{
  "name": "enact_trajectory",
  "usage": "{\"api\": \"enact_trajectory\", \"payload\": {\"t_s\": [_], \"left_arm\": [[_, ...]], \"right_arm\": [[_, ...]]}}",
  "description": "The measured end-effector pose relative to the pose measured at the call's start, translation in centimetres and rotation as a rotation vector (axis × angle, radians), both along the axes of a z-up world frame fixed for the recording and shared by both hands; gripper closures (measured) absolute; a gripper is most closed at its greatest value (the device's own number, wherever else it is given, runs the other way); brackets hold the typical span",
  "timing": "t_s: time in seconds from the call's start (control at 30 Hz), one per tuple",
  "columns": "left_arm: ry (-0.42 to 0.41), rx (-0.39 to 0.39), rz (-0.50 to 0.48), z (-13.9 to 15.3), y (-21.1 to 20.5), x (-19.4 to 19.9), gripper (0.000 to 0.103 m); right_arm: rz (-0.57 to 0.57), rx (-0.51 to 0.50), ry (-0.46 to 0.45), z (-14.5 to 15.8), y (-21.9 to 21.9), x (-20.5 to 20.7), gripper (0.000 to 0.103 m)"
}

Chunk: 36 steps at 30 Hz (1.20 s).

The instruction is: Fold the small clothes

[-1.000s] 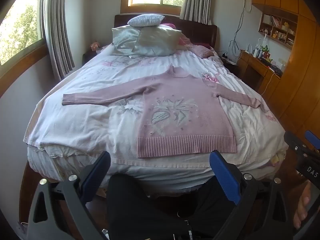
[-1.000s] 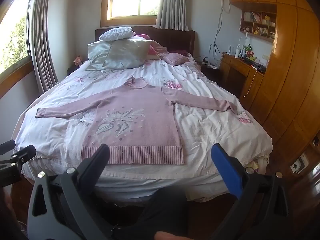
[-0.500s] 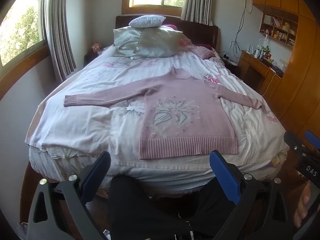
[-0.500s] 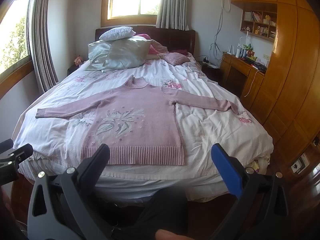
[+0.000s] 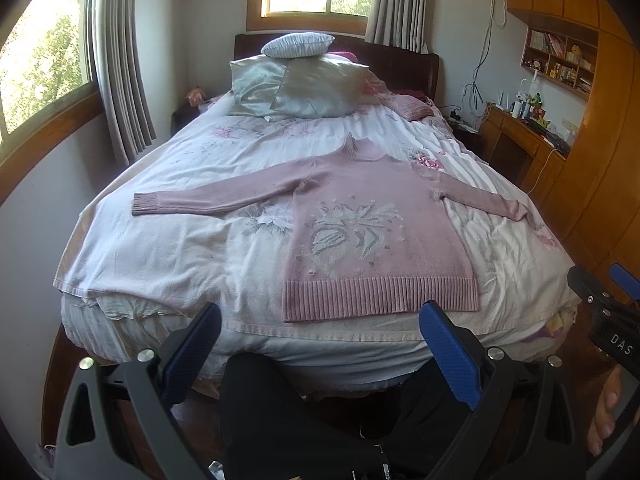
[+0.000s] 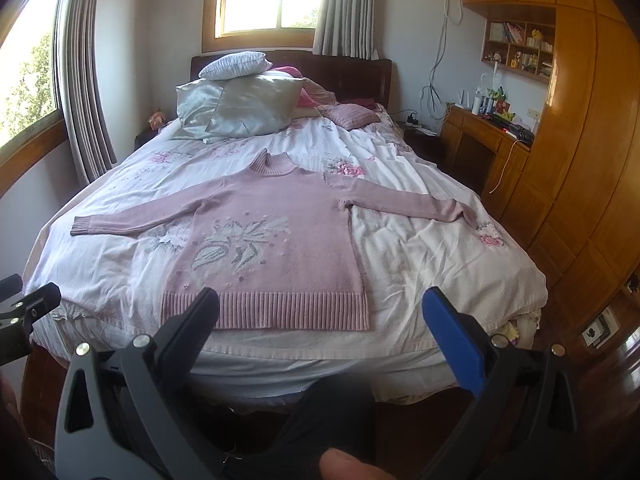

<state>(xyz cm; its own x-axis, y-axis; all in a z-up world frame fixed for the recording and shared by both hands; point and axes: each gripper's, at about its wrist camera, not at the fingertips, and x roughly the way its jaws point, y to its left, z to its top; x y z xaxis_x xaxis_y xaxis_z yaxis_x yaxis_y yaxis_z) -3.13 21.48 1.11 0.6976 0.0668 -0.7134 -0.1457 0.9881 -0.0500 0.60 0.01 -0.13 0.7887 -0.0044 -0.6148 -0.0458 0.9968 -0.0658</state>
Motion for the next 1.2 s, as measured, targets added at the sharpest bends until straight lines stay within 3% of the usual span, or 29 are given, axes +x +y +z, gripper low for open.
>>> {"api": "enact_trajectory", "payload": {"t_s": [1.2], "left_arm": [[0.000,0.000,0.014,-0.26,0.37,-0.09,0.004]], "right_arm": [[-0.004,0.008,0.021,-0.93,-0.37,0.54,0.002]]}}
